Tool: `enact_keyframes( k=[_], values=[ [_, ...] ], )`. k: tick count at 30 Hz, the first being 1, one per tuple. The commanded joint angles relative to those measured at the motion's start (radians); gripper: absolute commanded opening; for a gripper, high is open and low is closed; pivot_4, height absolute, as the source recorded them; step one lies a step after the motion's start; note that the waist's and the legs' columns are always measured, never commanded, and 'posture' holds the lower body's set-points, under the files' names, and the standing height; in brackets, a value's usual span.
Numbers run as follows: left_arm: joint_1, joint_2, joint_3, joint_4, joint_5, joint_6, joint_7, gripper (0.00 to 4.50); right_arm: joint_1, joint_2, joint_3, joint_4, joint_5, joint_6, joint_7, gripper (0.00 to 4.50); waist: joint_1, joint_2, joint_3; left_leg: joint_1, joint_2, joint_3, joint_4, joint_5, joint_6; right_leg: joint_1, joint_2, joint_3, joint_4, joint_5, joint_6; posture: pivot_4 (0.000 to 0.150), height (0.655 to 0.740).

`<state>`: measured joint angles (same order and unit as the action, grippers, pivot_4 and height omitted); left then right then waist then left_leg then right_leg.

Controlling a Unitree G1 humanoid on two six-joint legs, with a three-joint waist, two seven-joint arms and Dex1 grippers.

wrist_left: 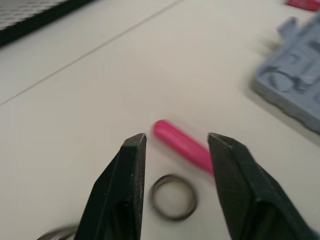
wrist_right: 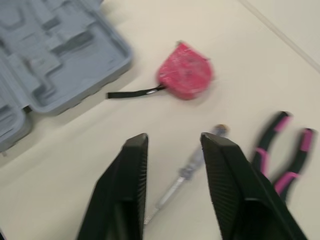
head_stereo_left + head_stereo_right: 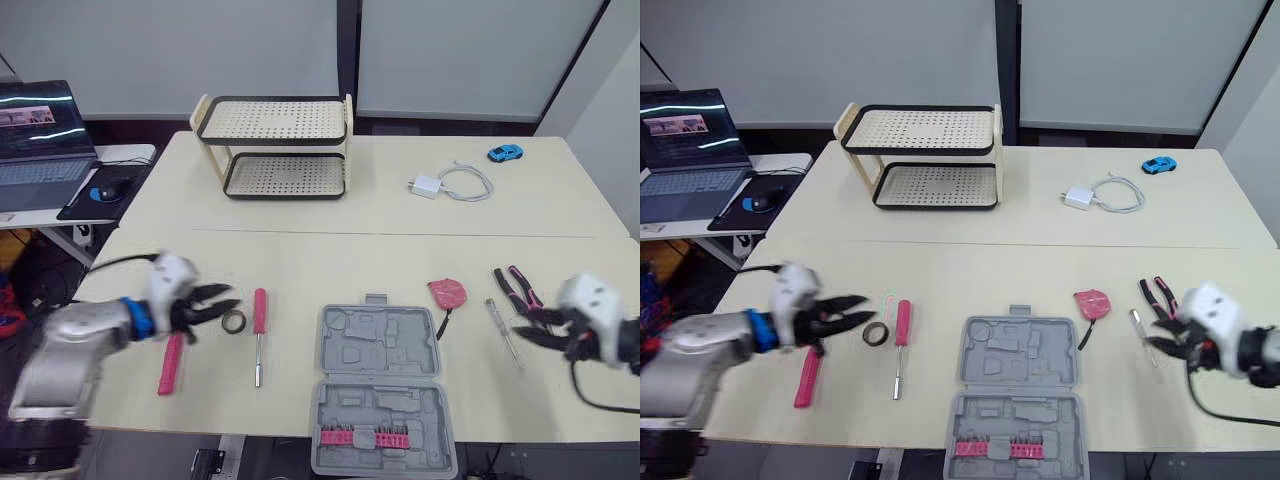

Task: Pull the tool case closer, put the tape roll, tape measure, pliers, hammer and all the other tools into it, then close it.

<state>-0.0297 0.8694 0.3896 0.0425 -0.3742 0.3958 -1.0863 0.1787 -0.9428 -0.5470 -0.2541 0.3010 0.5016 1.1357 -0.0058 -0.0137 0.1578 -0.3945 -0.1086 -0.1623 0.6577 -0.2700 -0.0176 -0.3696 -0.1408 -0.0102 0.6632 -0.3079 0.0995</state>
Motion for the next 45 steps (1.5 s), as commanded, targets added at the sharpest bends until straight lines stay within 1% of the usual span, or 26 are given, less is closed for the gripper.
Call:
enact_keyframes(
  k=[1,4,5,8,10,15,21,24,26,28,30,32,35,37,40,43,45],
  values=[
    [0.047,0.051,0.127,0.137,-0.014,-0.067,-0.025,3.18,0.006,-0.002,-0.103,0.103,0.017,-0.082,-0.005,3.17,0.001,0.000,0.000,0.000,0.000,0.000,0.000,-0.001,0.002,0.000,0.000,0.000,0.000,0.000,0.000,0.150,0.7400],
    [0.098,0.089,0.210,0.350,0.016,-0.164,-0.006,4.19,0.007,-0.003,-0.157,0.280,-0.010,-0.185,-0.035,4.26,0.001,0.000,0.001,0.001,0.000,0.000,0.000,-0.001,0.002,-0.002,0.000,0.000,0.000,0.000,0.000,0.150,0.7400],
    [0.106,0.097,0.228,0.426,0.020,-0.198,0.006,4.47,0.012,-0.004,-0.170,0.349,-0.021,-0.232,-0.045,4.50,0.001,0.000,0.001,0.002,0.000,0.000,0.000,-0.001,0.002,-0.003,0.000,0.000,0.000,0.000,0.000,0.150,0.7400],
    [0.104,0.118,0.263,0.620,0.028,-0.278,0.045,4.47,0.030,-0.006,-0.195,0.517,-0.039,-0.339,-0.074,4.50,0.001,0.000,0.001,0.002,0.000,0.001,-0.002,-0.001,0.002,-0.004,-0.001,0.001,-0.001,0.000,0.000,0.150,0.7400],
    [0.098,0.126,0.259,0.681,0.030,-0.314,0.045,4.47,0.037,-0.009,-0.194,0.580,-0.041,-0.386,-0.085,4.50,0.003,0.000,0.001,0.003,0.000,0.001,-0.003,-0.001,0.002,-0.004,-0.001,0.001,-0.001,0.000,0.000,0.150,0.7400],
    [0.077,0.120,0.241,0.700,0.027,-0.350,0.050,4.47,0.027,-0.019,-0.178,0.668,-0.035,-0.450,-0.106,4.50,0.002,0.000,0.001,0.008,0.000,0.001,-0.011,0.000,0.001,-0.003,-0.001,0.001,0.000,0.000,-0.001,0.150,0.7400],
    [0.038,0.107,0.199,0.640,0.055,-0.371,0.099,4.47,-0.019,-0.034,-0.123,0.672,-0.050,-0.463,-0.135,4.50,-0.009,0.001,0.000,0.012,0.001,0.003,-0.013,0.000,0.001,-0.001,-0.001,0.003,0.000,0.000,-0.001,0.150,0.7400],
    [0.025,0.093,0.207,0.592,0.032,-0.365,0.108,4.47,-0.028,-0.023,-0.086,0.598,-0.041,-0.451,-0.140,4.50,-0.020,0.001,0.000,0.012,0.001,0.003,-0.013,0.000,0.001,-0.001,-0.001,0.003,0.000,0.000,-0.001,0.150,0.7400],
    [0.018,0.080,0.225,0.553,0.013,-0.376,0.117,4.47,-0.027,-0.010,-0.037,0.496,-0.053,-0.446,-0.158,4.50,-0.023,0.001,0.000,0.012,0.001,0.003,-0.012,0.000,0.001,-0.001,-0.001,0.003,0.000,0.000,-0.001,0.150,0.7400],
    [0.037,0.103,0.191,0.509,0.040,-0.336,0.121,4.47,-0.044,0.016,0.026,0.344,-0.011,-0.357,-0.174,4.50,-0.029,0.001,0.000,0.012,0.001,0.002,-0.012,0.000,0.001,-0.001,-0.001,0.003,0.000,0.000,-0.001,0.150,0.7400],
    [0.049,0.125,0.163,0.466,0.045,-0.285,0.092,4.47,-0.087,0.050,0.096,0.208,0.008,-0.316,-0.201,4.50,-0.035,0.001,0.000,0.012,0.003,0.003,-0.013,0.000,0.001,0.001,0.000,0.003,0.001,0.000,-0.001,0.150,0.7400],
    [0.053,0.137,0.160,0.427,0.022,-0.228,0.067,4.47,-0.160,0.083,0.184,0.084,0.061,-0.247,-0.198,4.50,-0.039,0.001,0.001,0.012,0.004,0.004,-0.013,0.000,0.001,0.001,0.002,0.003,0.001,0.000,-0.001,0.150,0.7400],
    [0.051,0.130,0.163,0.385,0.008,-0.168,0.073,4.47,-0.288,0.118,0.322,-0.069,0.165,-0.152,-0.144,4.50,-0.038,0.002,0.001,0.011,0.005,0.003,-0.013,0.000,0.000,0.000,0.002,0.002,0.002,0.000,-0.001,0.150,0.7400],
    [0.071,0.121,0.168,0.343,0.005,-0.150,0.076,4.47,-0.348,0.143,0.374,-0.135,0.236,-0.112,-0.121,4.50,-0.033,0.001,0.002,0.011,0.005,0.003,-0.013,0.000,0.000,-0.001,0.002,0.001,0.001,0.000,-0.001,0.150,0.7400],
    [0.123,0.107,0.187,0.257,-0.019,-0.107,0.062,4.47,-0.424,0.184,0.440,-0.207,0.293,-0.082,-0.118,4.50,-0.025,-0.001,0.001,0.011,0.005,0.003,-0.012,0.000,0.000,-0.003,0.002,0.001,-0.001,0.001,-0.001,0.150,0.7400],
    [0.212,0.107,0.193,0.178,-0.012,-0.095,0.047,4.47,-0.456,0.213,0.494,-0.237,0.313,-0.085,-0.100,4.50,-0.021,-0.002,0.001,0.010,0.005,0.002,-0.012,0.001,-0.004,-0.003,0.001,0.000,-0.002,0.001,-0.001,0.150,0.7400],
    [0.251,0.097,0.210,0.137,-0.028,-0.075,0.047,4.47,-0.446,0.215,0.519,-0.231,0.298,-0.108,-0.075,4.50,-0.018,-0.002,0.001,0.010,0.005,0.002,-0.012,0.001,-0.004,-0.003,0.001,0.000,-0.003,0.001,-0.001,0.150,0.7400]
  ],
)
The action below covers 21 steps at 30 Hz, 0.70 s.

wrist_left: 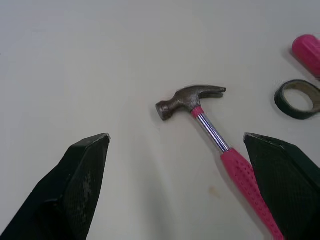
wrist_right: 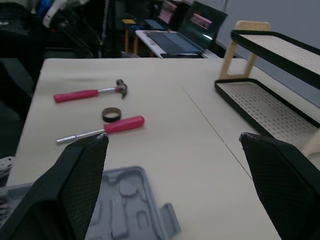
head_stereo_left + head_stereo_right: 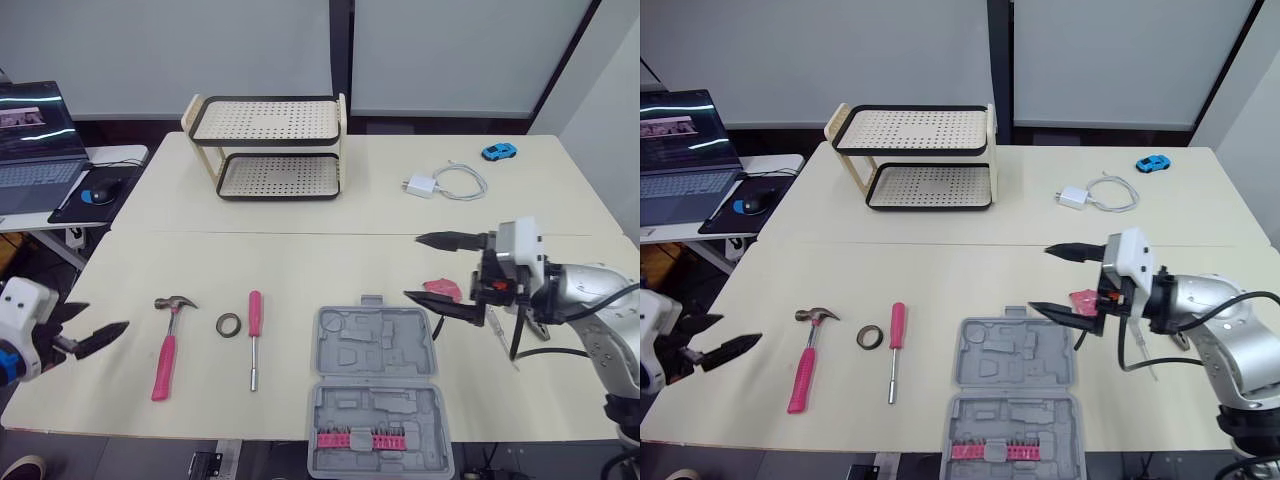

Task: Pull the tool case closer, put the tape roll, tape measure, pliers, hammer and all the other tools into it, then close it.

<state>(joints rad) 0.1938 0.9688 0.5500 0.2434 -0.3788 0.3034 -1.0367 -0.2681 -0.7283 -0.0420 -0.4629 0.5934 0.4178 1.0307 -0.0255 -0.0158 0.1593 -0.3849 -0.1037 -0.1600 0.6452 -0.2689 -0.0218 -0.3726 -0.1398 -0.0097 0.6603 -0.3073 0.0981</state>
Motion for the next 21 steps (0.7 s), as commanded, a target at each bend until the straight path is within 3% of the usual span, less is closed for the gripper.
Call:
enact_keyframes(
  k=[1,7,12,20,21],
  values=[
    [0.038,-0.010,0.062,-0.079,-0.034,0.026,0.003,4.47,0.007,0.003,0.023,-0.018,0.001,-0.036,0.040,4.50,0.002,0.000,0.000,0.000,0.000,0.000,0.000,0.000,0.000,0.000,0.000,0.000,0.000,0.000,0.000,0.150,0.7400],
    [0.165,-0.023,0.117,-0.199,-0.053,0.041,-0.041,4.47,0.033,0.021,0.064,-0.052,0.027,-0.022,0.047,4.50,-0.002,-0.001,0.000,0.001,0.002,0.000,0.000,-0.002,0.003,0.000,0.002,0.000,0.001,0.001,-0.002,0.150,0.7400],
    [0.158,0.011,0.063,-0.297,-0.048,0.038,-0.091,4.47,0.020,0.036,0.078,-0.058,0.031,-0.016,0.032,4.50,0.003,0.000,0.000,0.001,0.007,0.001,0.000,-0.002,0.003,0.000,0.007,0.000,0.000,0.003,-0.004,0.150,0.7400],
    [0.017,0.012,-0.170,-0.347,0.016,-0.042,-0.131,4.47,0.013,0.052,0.097,-0.064,0.023,-0.011,0.008,4.50,0.001,0.000,0.000,0.001,0.009,0.001,0.000,-0.002,0.002,0.000,0.008,0.000,0.000,0.003,-0.005,0.150,0.7400],
    [-0.015,0.002,-0.218,-0.329,0.031,-0.061,-0.139,4.09,0.012,0.057,0.105,-0.063,0.016,-0.012,0.001,4.50,0.001,0.000,0.000,0.001,0.008,0.001,0.000,-0.002,0.002,0.000,0.009,0.000,0.000,0.003,-0.005,0.150,0.7400]
  ],
)
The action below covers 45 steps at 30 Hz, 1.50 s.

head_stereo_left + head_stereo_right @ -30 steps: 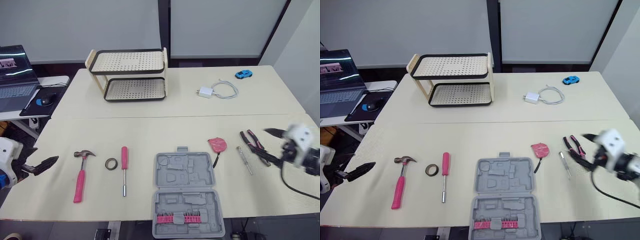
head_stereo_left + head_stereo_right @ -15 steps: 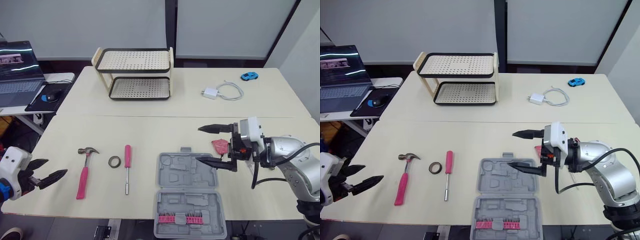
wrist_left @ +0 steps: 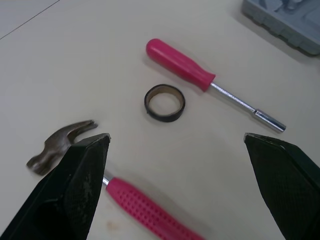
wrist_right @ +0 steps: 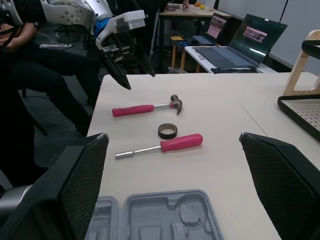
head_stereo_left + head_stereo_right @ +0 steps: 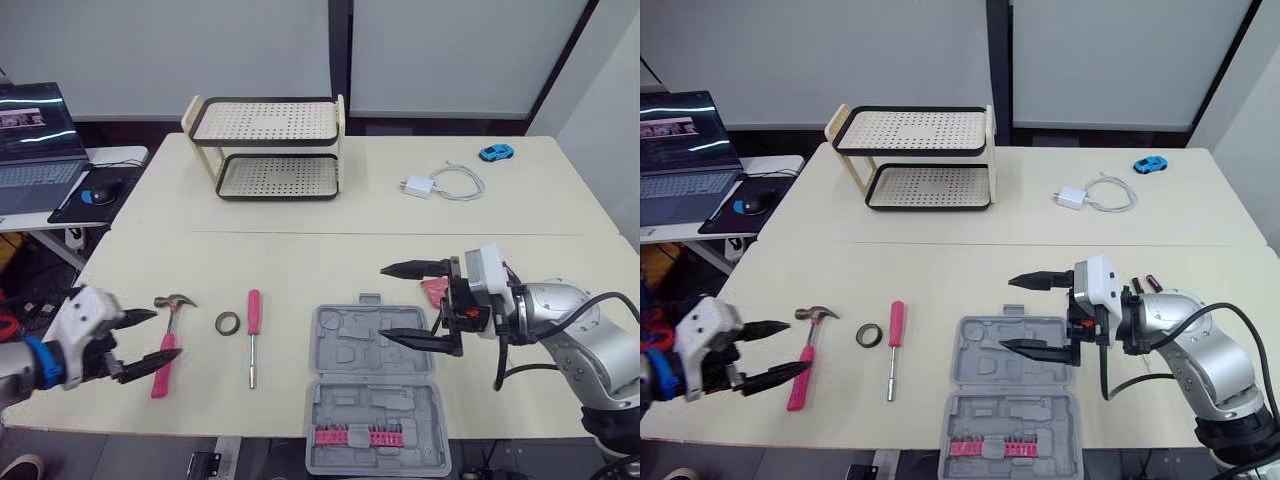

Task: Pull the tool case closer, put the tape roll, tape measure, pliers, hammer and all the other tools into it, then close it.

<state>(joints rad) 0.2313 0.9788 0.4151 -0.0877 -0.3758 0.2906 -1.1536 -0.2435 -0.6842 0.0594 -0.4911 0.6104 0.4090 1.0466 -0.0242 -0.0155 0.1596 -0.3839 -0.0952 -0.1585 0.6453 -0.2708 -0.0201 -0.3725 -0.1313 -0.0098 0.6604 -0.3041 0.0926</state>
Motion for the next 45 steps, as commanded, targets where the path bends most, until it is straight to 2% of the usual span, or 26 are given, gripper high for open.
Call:
enact_keyframes(
  k=[1,5,10,13,15,26,43,45],
  values=[
    [-0.083,-0.012,-0.128,0.030,0.055,-0.074,-0.024,3.85,-0.014,0.016,0.010,-0.035,-0.006,-0.003,-0.020,4.50,-0.001,0.001,0.000,0.000,0.000,0.000,0.000,0.000,0.000,0.000,0.000,0.000,0.000,0.000,0.000,0.150,0.7400],
    [-0.161,-0.017,-0.236,0.141,0.133,-0.164,-0.036,2.60,-0.016,0.011,0.027,-0.039,-0.022,0.003,-0.027,4.50,-0.007,0.001,0.000,0.000,0.001,0.001,0.000,0.001,-0.002,0.001,0.002,0.001,0.001,0.000,0.000,0.150,0.7400],
    [-0.258,-0.043,-0.320,0.277,0.178,-0.244,-0.053,2.60,-0.019,0.017,0.037,-0.040,-0.042,0.001,-0.037,4.50,-0.005,0.001,0.000,-0.001,0.001,0.000,0.000,0.001,-0.002,0.000,0.003,0.001,0.001,0.000,0.000,0.150,0.7400],
    [-0.301,-0.054,-0.343,0.347,0.189,-0.278,-0.058,2.04,-0.017,0.018,0.036,-0.050,-0.041,0.007,-0.047,4.50,-0.004,0.001,0.000,0.000,0.001,0.000,0.000,0.001,-0.003,0.000,0.003,0.001,0.002,0.000,0.000,0.150,0.7400],
    [-0.318,-0.058,-0.356,0.383,0.202,-0.299,-0.064,1.52,-0.014,0.016,0.036,-0.055,-0.042,0.010,-0.052,4.50,-0.005,0.001,0.000,0.000,0.001,0.000,0.000,0.001,-0.003,0.000,0.003,0.001,0.002,0.000,0.000,0.150,0.7400],
    [-0.421,-0.112,-0.438,0.555,0.273,-0.421,-0.064,1.52,0.013,0.009,0.042,-0.103,-0.051,0.026,-0.085,4.50,-0.005,0.000,0.000,0.000,0.001,-0.001,0.000,0.001,-0.003,0.000,0.003,0.001,0.003,0.000,0.000,0.150,0.7400],
    [-0.537,-0.177,-0.505,0.694,0.363,-0.505,-0.016,1.52,0.042,-0.023,0.029,-0.118,-0.048,0.026,-0.086,4.50,-0.004,0.000,0.000,0.000,0.002,-0.001,0.001,0.003,-0.005,0.001,0.004,0.000,0.004,0.000,0.000,0.150,0.7400],
    [-0.538,-0.176,-0.502,0.691,0.362,-0.505,-0.019,0.96,0.040,-0.022,0.030,-0.115,-0.049,0.024,-0.085,4.50,-0.004,0.000,0.000,0.000,0.002,-0.002,0.001,0.003,-0.005,0.001,0.005,0.000,0.005,0.000,0.000,0.150,0.7400]
  ],
)
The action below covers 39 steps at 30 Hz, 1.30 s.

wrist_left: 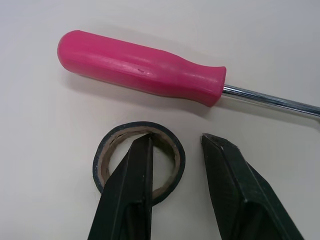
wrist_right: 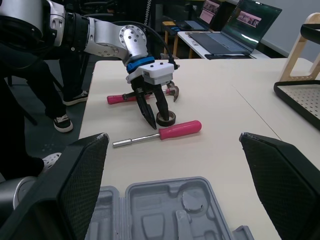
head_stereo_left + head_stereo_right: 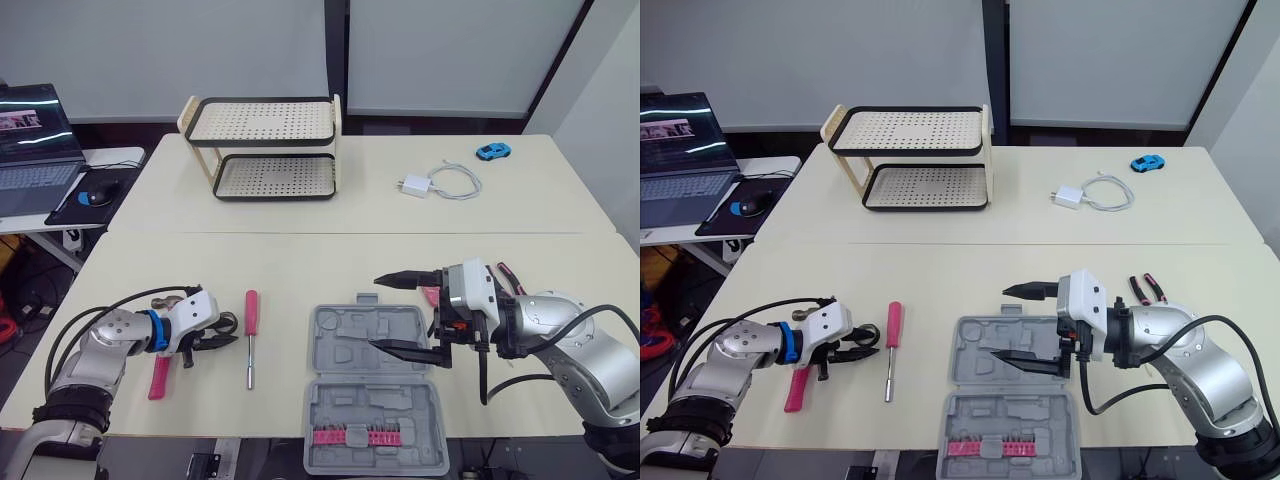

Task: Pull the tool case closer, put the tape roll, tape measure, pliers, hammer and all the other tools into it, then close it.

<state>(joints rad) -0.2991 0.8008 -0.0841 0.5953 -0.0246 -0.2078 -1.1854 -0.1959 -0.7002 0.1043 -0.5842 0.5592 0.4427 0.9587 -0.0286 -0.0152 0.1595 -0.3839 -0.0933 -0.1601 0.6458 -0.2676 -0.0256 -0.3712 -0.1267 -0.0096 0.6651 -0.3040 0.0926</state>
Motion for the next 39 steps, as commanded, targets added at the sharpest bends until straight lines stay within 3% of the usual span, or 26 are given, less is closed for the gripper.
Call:
enact_keyframes(
  k=[1,3,11,21,28,34,39],
  values=[
    [-0.006,0.005,-0.001,0.003,0.008,-0.004,0.009,0.63,-0.008,-0.005,-0.013,-0.020,0.000,-0.012,0.004,4.50,0.000,0.000,0.000,0.000,0.000,0.000,0.000,0.000,0.000,0.000,0.000,0.000,0.000,0.000,0.000,0.150,0.7400],
    [0.003,0.014,0.006,-0.013,0.001,0.002,0.000,0.02,-0.006,-0.004,-0.009,-0.018,-0.003,-0.015,0.006,4.50,0.000,0.000,0.000,0.000,0.000,0.000,0.000,0.000,-0.001,0.000,0.000,0.000,0.000,0.000,0.000,0.150,0.7400],
    [0.038,0.065,0.044,-0.104,-0.039,0.053,-0.026,0.02,0.004,0.003,-0.003,-0.020,-0.015,-0.029,0.017,4.50,-0.002,0.000,0.000,0.000,0.000,0.000,0.000,0.002,-0.003,0.000,0.000,0.000,0.000,0.000,0.000,0.150,0.7400],
    [0.112,0.261,0.124,-0.546,-0.210,0.358,-0.164,0.02,0.120,-0.030,-0.047,-0.069,-0.067,-0.081,0.003,4.50,0.005,0.001,0.001,-0.001,0.001,-0.001,0.000,0.000,0.001,-0.001,0.001,0.000,-0.001,0.000,0.000,0.150,0.7400],
    [-0.064,0.130,-0.038,-0.749,-0.226,0.544,-0.132,0.02,0.174,-0.041,-0.042,-0.097,-0.128,-0.045,-0.082,4.50,0.004,0.000,0.001,0.000,0.001,0.000,0.000,0.000,0.000,0.002,0.002,0.001,0.000,0.000,0.000,0.150,0.7400],
    [-0.180,-0.046,-0.229,-0.701,-0.110,0.543,-0.070,0.02,0.212,-0.036,-0.013,-0.138,-0.179,-0.002,-0.155,4.50,-0.003,0.000,0.001,-0.001,0.000,0.001,0.000,0.002,-0.003,0.002,0.002,0.001,0.000,0.000,0.000,0.150,0.7400],
    [-0.224,-0.113,-0.326,-0.616,-0.014,0.492,-0.051,0.02,0.224,-0.025,0.004,-0.160,-0.197,0.027,-0.198,4.50,-0.003,-0.001,0.001,-0.001,0.000,0.001,0.001,0.002,-0.004,0.001,0.002,0.001,-0.001,0.000,0.000,0.150,0.7400]
  ],
)
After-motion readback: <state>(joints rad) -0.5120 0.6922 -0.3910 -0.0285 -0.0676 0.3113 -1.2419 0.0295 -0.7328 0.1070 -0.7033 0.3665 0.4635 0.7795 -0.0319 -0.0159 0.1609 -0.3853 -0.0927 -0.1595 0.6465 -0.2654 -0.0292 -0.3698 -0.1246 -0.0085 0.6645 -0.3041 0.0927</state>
